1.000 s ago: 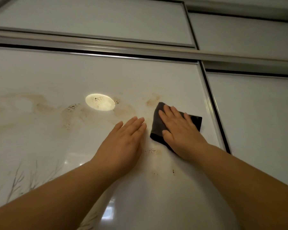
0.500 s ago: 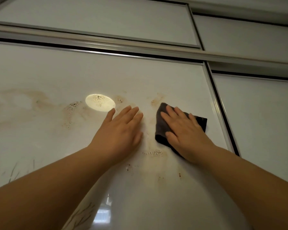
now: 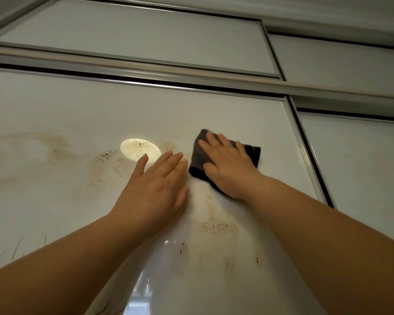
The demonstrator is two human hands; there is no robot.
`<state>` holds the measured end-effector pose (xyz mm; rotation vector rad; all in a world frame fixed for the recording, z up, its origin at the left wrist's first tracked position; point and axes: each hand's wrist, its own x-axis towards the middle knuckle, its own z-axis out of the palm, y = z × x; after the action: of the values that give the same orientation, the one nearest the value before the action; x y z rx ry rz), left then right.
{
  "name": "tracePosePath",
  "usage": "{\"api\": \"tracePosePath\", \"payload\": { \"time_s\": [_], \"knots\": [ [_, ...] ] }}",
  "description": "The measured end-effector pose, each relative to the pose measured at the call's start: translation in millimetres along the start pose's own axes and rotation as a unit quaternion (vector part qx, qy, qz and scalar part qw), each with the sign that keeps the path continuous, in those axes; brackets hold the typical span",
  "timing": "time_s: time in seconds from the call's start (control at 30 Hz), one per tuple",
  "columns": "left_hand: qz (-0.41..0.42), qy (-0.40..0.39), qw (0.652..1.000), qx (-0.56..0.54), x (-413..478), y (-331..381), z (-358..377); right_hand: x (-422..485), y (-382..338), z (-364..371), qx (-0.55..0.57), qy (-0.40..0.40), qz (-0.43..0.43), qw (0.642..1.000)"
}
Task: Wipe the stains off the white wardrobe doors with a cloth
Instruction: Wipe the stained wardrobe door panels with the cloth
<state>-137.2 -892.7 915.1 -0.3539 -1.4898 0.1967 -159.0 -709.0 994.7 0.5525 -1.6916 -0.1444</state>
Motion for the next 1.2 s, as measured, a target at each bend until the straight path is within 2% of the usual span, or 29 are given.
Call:
{"api": "tracePosePath", "payload": {
  "time_s": [0.07,0.13,0.3,0.37,0.5,0.63,0.7,0.77,0.83,0.9,1.0,1.1,1.2],
  "knots": [
    [-0.005,-0.011,1.0,0.002,-4,0,0,-26,2,1,0.002,-0.013,-0.033,0.999],
    [-0.004,-0.023,1.0,0.005,-10,-1,0,-44,17,-4,-0.005,-0.024,-0.032,0.999],
    [-0.013,-0.038,0.999,-0.002,-28,-8,-9,-31,33,-12,-0.003,-0.02,0.101,0.995],
    [-0.024,-0.04,0.999,-0.012,-36,-12,-14,-22,16,-6,-0.001,-0.009,0.111,0.994],
    [-0.032,-0.054,0.998,-0.022,-52,-17,-14,-41,-17,8,0.015,-0.004,0.032,0.999],
    [-0.037,-0.077,0.996,0.005,-59,-16,-9,-77,-9,4,0.005,-0.043,-0.034,0.998],
    [-0.035,-0.077,0.996,0.006,-58,-16,-9,-78,9,-5,-0.007,-0.053,-0.003,0.999],
    [-0.031,-0.081,0.996,0.005,-57,-18,-10,-66,19,-12,-0.01,-0.054,0.073,0.996],
    [-0.028,-0.081,0.996,0.006,-57,-19,-10,-47,11,-12,-0.003,-0.05,0.13,0.99],
    [-0.027,-0.076,0.997,0.007,-58,-20,-9,-33,-10,-5,0.004,-0.038,0.143,0.989],
    [-0.029,-0.079,0.996,0.015,-59,-21,-9,-43,-40,9,0.015,-0.02,0.081,0.996],
    [-0.032,-0.097,0.995,0.017,-59,-20,-8,-75,-43,13,0.022,-0.035,0.002,0.999],
    [-0.04,-0.113,0.992,0.033,-59,-18,-12,-89,-18,7,0.002,-0.043,-0.009,0.999]
  ]
}}
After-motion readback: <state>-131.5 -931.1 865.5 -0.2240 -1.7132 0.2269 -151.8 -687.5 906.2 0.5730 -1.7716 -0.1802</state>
